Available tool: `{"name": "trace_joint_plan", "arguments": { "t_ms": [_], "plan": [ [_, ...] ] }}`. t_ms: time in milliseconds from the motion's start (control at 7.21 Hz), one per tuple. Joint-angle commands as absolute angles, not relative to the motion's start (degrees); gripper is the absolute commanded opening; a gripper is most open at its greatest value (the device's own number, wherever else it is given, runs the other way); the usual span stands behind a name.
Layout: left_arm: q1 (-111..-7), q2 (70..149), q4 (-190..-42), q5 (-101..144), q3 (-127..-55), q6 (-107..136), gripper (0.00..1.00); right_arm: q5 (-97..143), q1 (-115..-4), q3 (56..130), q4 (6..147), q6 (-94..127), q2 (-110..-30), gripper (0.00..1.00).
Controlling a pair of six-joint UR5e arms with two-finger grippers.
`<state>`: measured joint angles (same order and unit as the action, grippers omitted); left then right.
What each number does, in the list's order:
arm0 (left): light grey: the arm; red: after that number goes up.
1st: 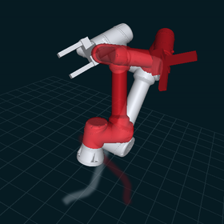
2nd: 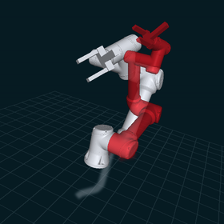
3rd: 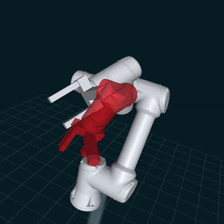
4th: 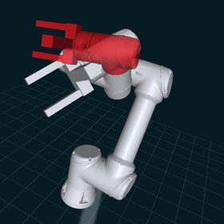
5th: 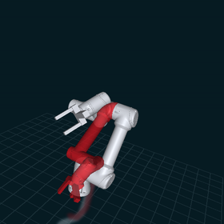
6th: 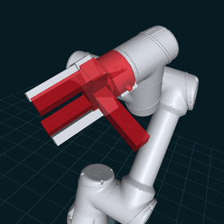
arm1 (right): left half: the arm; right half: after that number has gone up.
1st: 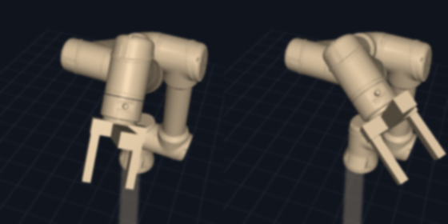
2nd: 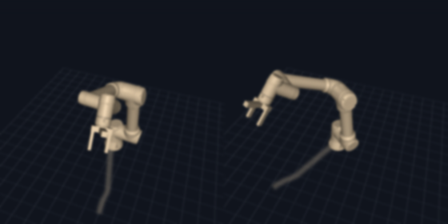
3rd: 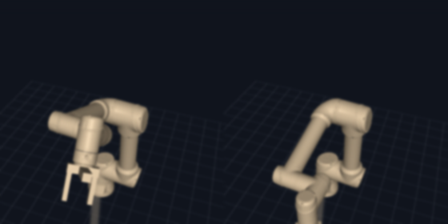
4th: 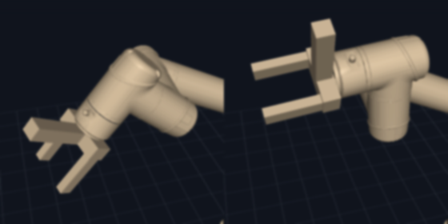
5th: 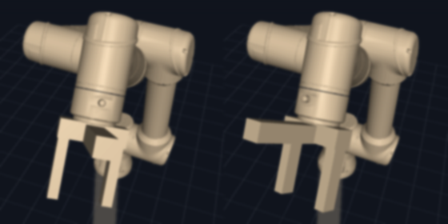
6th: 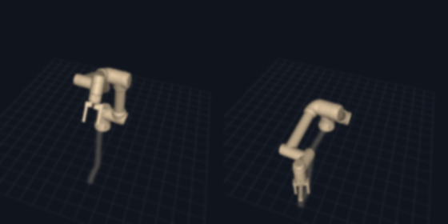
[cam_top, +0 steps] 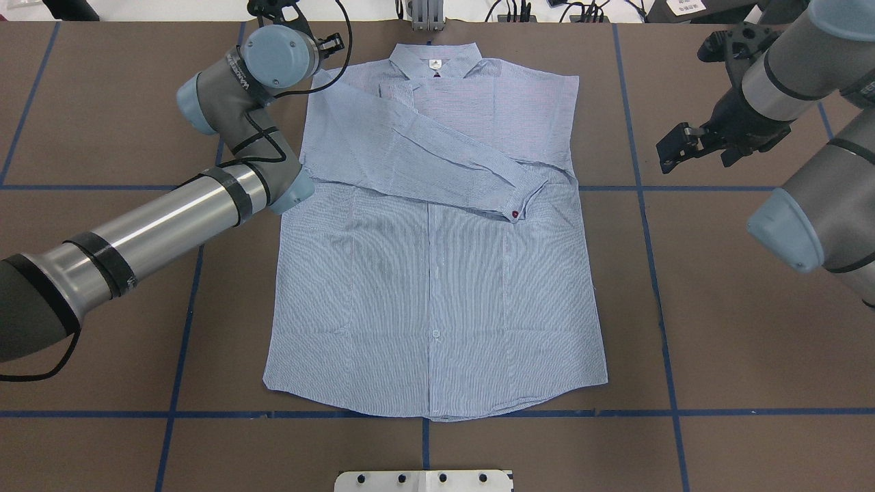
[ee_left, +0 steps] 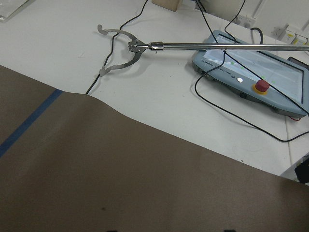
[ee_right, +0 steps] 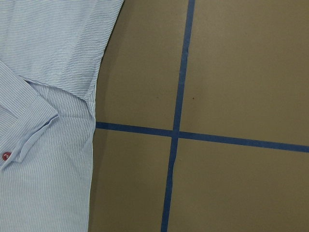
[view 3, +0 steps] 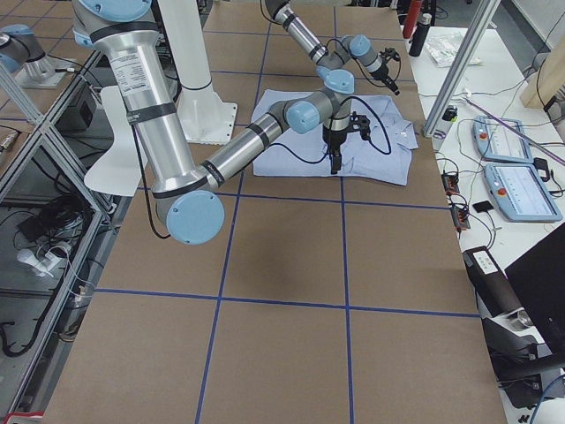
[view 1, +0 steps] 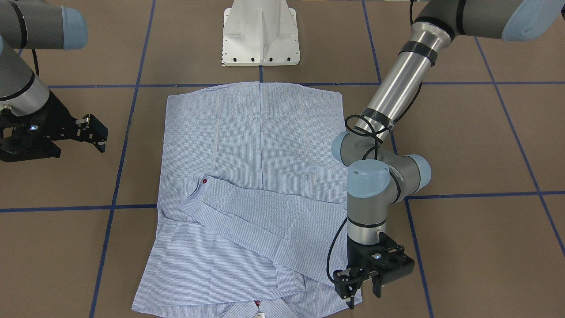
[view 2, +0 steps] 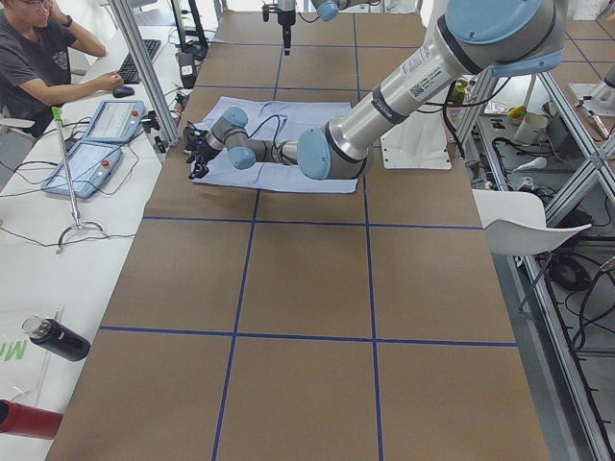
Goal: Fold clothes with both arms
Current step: 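Release the sleeve and draw the left gripper back beside the shirt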
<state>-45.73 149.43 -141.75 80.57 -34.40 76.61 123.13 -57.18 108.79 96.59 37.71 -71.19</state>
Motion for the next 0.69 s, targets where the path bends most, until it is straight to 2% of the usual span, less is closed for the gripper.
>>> {"name": "trace_joint_plan", "arguments": {
  "t_ms": [0, 277, 555],
  "plan": [
    [-44.3, 149.2, -141.3, 79.7, -34.4, 74.4, 0.7, 123.0, -57.1, 108.6, 96.6, 37.7, -71.2, 1.0],
    [-44.3, 148.9, -141.4, 80.1, -34.4, 74.3, 0.61, 123.0, -57.1, 108.6, 96.6, 37.7, -71.2, 1.0],
    [-44.4, 148.8, -141.4, 80.2, -34.4, 74.3, 0.34, 123.0, -57.1, 108.6, 96.6, 37.7, -71.2, 1.0]
  ]
}}
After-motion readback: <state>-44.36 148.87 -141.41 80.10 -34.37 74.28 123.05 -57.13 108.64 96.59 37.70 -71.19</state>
